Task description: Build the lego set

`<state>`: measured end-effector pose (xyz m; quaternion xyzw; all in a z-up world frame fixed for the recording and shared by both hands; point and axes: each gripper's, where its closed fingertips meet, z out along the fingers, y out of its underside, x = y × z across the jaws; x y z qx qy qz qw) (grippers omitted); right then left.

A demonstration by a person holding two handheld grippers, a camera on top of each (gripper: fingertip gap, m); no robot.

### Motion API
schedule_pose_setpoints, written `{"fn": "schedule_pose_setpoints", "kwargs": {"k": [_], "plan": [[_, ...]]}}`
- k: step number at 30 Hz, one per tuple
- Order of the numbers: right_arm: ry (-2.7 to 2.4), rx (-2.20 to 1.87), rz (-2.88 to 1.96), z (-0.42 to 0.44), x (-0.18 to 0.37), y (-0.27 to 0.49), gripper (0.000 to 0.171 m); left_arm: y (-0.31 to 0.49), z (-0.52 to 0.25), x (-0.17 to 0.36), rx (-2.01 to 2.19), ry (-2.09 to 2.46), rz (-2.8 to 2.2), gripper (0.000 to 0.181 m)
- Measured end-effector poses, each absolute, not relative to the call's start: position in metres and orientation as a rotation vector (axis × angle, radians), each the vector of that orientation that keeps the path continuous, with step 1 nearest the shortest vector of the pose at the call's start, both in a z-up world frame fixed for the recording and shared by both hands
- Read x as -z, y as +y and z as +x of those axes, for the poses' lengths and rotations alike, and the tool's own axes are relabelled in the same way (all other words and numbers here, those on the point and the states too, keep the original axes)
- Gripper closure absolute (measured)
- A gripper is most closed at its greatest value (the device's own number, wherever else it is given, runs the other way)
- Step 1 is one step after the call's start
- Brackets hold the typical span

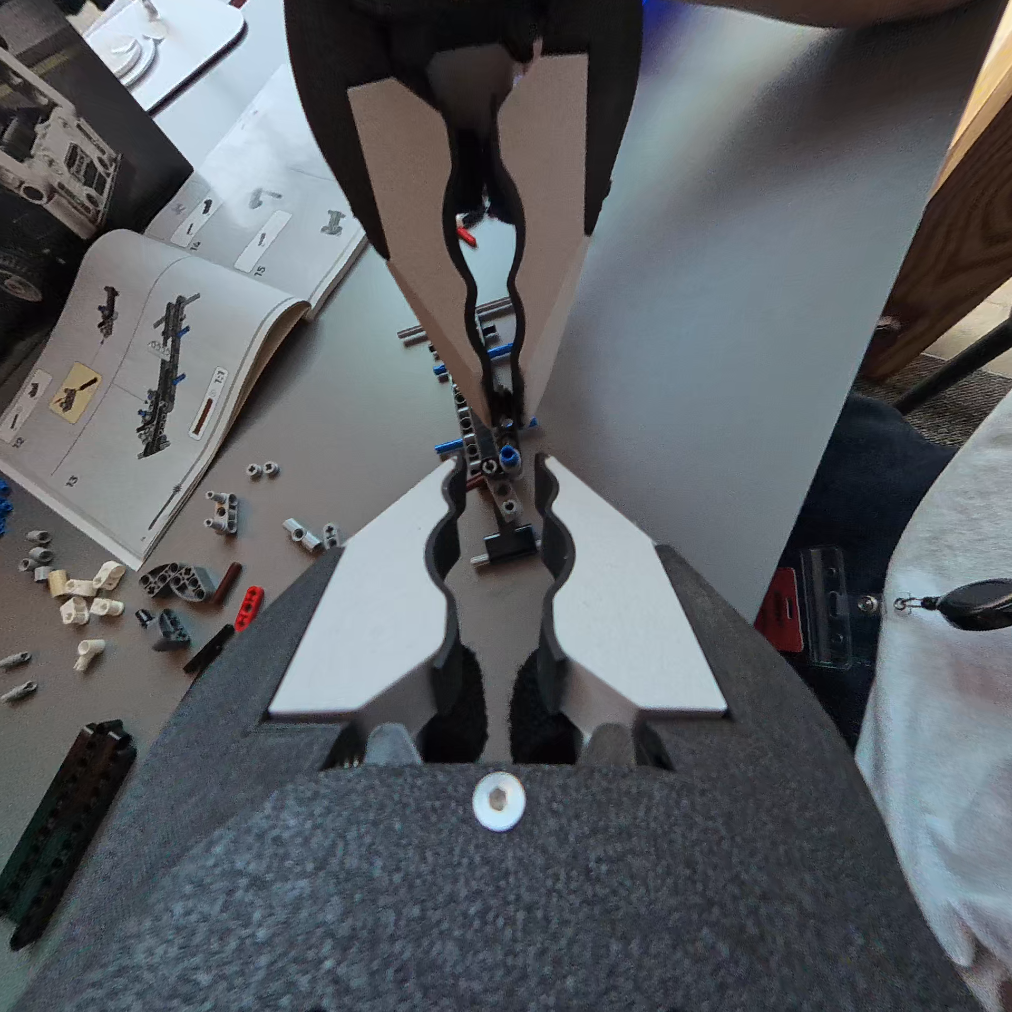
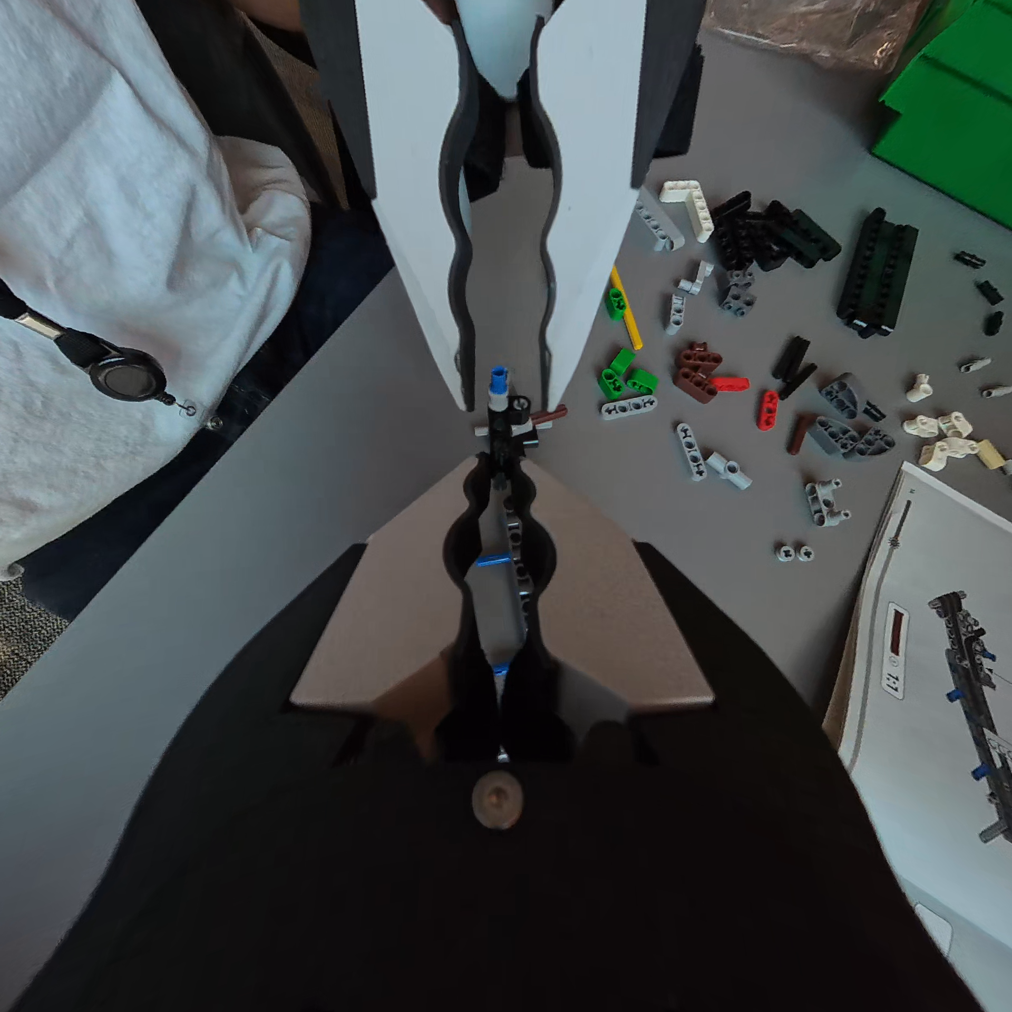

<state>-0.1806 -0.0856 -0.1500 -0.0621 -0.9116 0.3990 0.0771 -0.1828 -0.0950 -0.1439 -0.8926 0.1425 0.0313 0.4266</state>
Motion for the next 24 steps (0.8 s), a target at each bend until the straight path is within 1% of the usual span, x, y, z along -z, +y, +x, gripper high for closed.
{"fn": "schedule_pose_setpoints", "kwargs": {"k": [3,6,8,16,19,24], "plan": [[-2.728,-1.237,-0.179,-0.18,0.148,-0.086,0.168,-0.095,-0.185,0.144,-0.06,0.341,-2.207,0.155],[-2.709,-1.277,-0.188,-0.182,0.146,-0.087,0.168,-0.093,-0.18,0.144,-0.022,0.361,-2.182,0.157],[-2.715,-1.292,-0.194,-0.183,0.147,-0.086,0.168,-0.091,-0.185,0.144,-0.064,0.358,-2.172,0.167],[-2.738,-1.385,-0.308,-0.188,0.154,-0.085,0.166,-0.09,-0.19,0.151,-0.099,0.403,-2.186,0.168],[-2.732,-1.274,-0.349,-0.197,0.159,-0.077,0.15,-0.09,-0.2,0.161,-0.112,0.387,-2.253,0.167],[-2.732,-1.192,-0.347,-0.2,0.155,-0.064,0.15,-0.084,-0.203,0.171,-0.026,0.292,-2.329,0.168]]}}
